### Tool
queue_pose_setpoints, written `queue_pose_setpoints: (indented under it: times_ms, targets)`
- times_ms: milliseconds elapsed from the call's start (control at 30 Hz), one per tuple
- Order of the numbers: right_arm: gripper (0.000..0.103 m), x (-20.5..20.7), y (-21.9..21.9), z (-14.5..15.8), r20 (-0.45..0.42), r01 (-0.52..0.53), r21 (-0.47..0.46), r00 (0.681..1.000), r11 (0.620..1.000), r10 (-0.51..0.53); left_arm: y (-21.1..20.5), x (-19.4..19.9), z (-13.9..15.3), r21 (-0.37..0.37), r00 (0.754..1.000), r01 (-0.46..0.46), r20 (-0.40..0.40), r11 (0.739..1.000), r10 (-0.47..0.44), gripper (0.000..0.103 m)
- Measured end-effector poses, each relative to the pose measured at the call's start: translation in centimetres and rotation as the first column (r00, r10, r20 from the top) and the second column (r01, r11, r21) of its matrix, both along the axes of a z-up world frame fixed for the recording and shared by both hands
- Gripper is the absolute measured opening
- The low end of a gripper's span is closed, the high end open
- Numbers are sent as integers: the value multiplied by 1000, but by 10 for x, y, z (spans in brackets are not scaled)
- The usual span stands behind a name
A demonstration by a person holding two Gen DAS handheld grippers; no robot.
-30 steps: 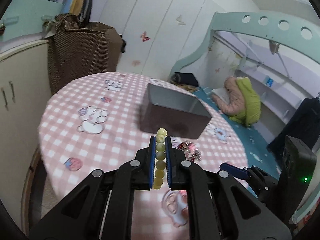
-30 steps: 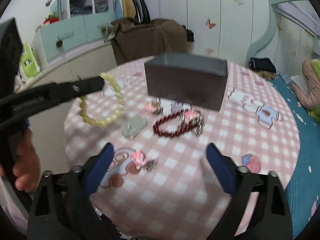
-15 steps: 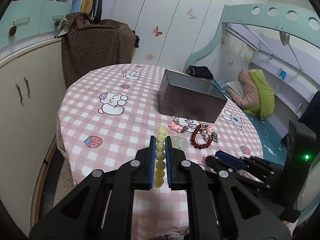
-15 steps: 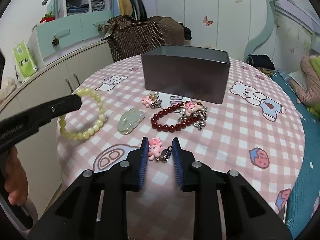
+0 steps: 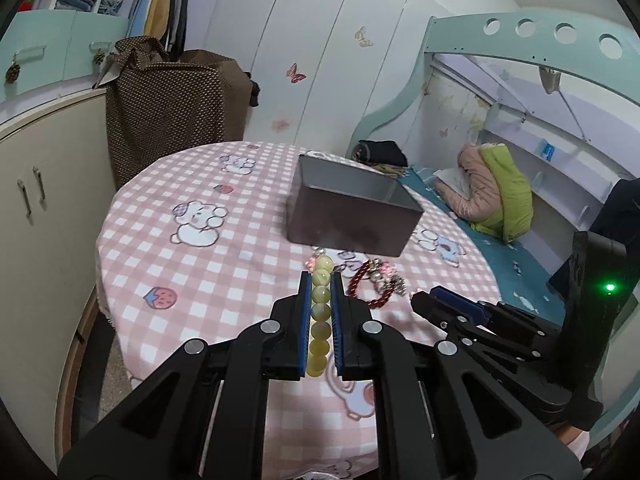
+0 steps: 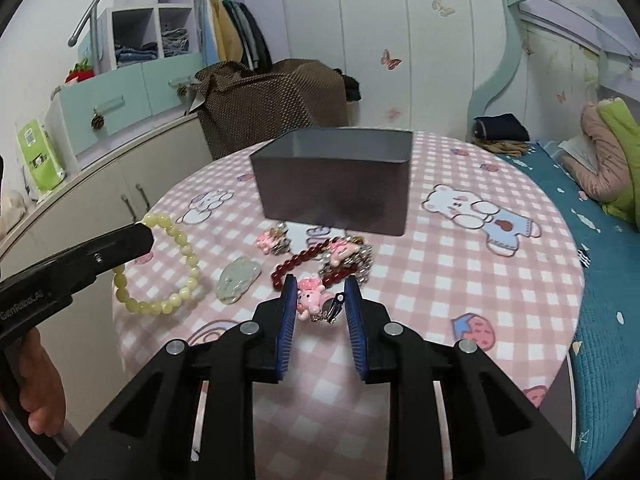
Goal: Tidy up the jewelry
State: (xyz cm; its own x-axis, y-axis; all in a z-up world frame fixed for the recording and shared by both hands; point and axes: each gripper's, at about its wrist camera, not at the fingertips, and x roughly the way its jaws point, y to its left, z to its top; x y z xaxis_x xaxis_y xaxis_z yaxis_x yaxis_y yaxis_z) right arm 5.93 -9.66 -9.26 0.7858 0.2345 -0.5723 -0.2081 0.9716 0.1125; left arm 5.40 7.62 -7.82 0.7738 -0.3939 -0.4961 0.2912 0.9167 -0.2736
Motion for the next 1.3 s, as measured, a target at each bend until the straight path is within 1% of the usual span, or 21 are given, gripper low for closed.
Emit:
queue_pose_setpoints:
  times_ms: [133,233,433,567,700,800,967,1100,1300]
  targets:
    - [22,3,-6,7,14,23,7,1000,1000,-23,-4,5,6,-24,1000,15,2,1000,-15,9]
    - [22,5,-10,14,34,42,4,999,999,-42,-8,8,14,-30,999,27,22,999,-26,9]
    - [23,14,-18,26,63,74,18,995,997,-75,-22,21,25,-4,998,36,45,999,-36,9]
    - [23,27,-23,36,75,96,25,992,995,-98,-29,31,31,13,998,36,53,999,-36,9]
    - [23,40,-23,46,101,107,16,989,994,-108,-35,42,43,28,996,43,82,999,-45,9]
    - [23,51,-26,50,102,105,30,989,994,-107,-37,57,50,18,996,58,73,998,-59,9]
    - [23,71,-28,49,99,111,36,988,993,-114,-39,79,54,16,995,65,72,998,-66,9]
    - [23,88,-31,43,71,111,55,991,992,-115,-43,98,51,-8,996,69,53,998,-69,9]
    - [23,108,-28,39,58,96,76,993,992,-101,-46,122,51,-42,995,83,67,996,-80,9]
